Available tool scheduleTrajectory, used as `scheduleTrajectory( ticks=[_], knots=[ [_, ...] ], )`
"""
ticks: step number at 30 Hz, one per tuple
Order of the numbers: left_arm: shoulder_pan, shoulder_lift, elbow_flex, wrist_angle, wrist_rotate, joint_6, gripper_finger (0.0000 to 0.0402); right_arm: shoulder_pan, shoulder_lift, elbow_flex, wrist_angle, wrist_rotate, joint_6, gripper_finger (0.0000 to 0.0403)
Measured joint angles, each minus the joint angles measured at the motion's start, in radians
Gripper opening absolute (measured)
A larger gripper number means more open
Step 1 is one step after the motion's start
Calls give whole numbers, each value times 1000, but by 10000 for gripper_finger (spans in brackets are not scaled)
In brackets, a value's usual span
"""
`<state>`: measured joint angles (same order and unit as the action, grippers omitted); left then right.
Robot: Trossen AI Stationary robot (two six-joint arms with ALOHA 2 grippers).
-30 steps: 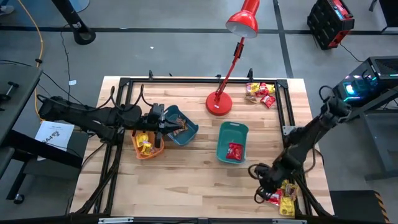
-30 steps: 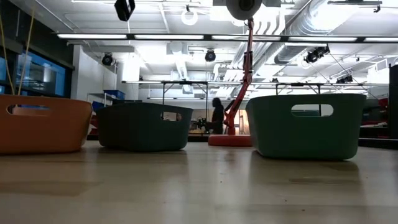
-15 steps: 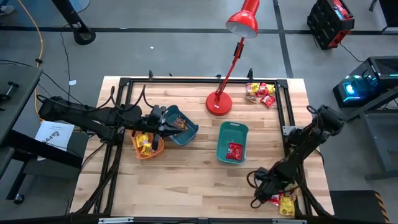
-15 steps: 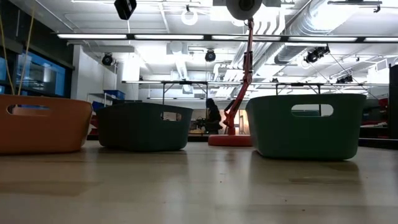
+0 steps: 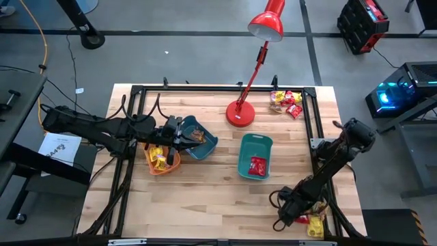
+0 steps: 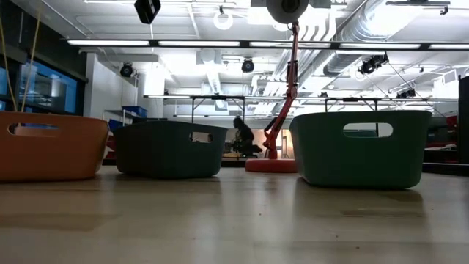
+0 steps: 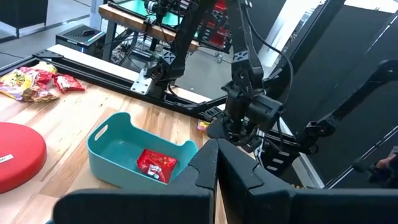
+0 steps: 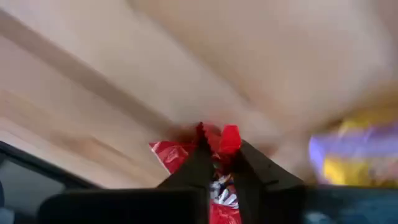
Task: Sort candy
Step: Put the bottom right red candy into the light blue bin, then put the bottom right yellow candy into the orange bin
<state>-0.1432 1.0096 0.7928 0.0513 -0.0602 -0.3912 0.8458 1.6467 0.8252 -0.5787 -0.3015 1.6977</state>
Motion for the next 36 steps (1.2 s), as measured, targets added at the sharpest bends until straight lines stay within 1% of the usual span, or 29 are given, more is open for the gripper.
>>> scheduleTrajectory(
  ticks=[3,4,5,7,9,10,11,12,13,17,19,22,24,26,28,30,33,36],
  knots=[
    [0,0,0,0,-9,0,0,-29,-106,1,-66,115,2,28],
    [0,0,0,0,-15,1,0,-40,-153,20,-95,173,-8,26],
    [0,0,0,0,-22,0,0,-53,-201,43,-111,249,-23,20],
    [0,0,0,0,-36,1,0,-83,-289,74,-135,435,-88,9],
    [0,0,0,0,-40,1,0,-128,-363,86,-125,631,-171,11],
    [0,0,0,0,-41,1,0,-156,-394,89,-106,713,-207,17],
    [0,0,0,0,-41,1,0,-187,-422,90,-93,774,-240,22],
    [0,0,0,0,-41,1,0,-220,-440,91,-91,811,-269,28],
    [0,0,0,0,-41,1,0,-259,-450,91,-94,825,-304,34],
    [0,0,0,-1,-41,1,0,-406,-431,88,-119,782,-435,65],
    [0,0,0,-1,-41,1,0,-470,-416,88,-91,739,-471,89],
    [0,0,0,-2,-41,1,0,-538,-402,89,-47,643,-572,131],
    [0,0,0,-3,-41,1,0,-561,-402,89,-60,560,-633,158],
    [0,0,0,-8,-41,1,0,-573,-406,89,-105,477,-638,179],
    [0,0,0,-19,-41,2,0,-568,-412,89,-170,420,-596,191],
    [0,0,0,-31,-41,8,0,-534,-416,89,-249,381,-536,195],
    [0,0,0,-43,-41,7,0,-452,-416,89,-376,313,-421,196],
    [0,0,0,-40,-40,3,0,-340,-416,84,-462,266,-309,196]
  ],
)
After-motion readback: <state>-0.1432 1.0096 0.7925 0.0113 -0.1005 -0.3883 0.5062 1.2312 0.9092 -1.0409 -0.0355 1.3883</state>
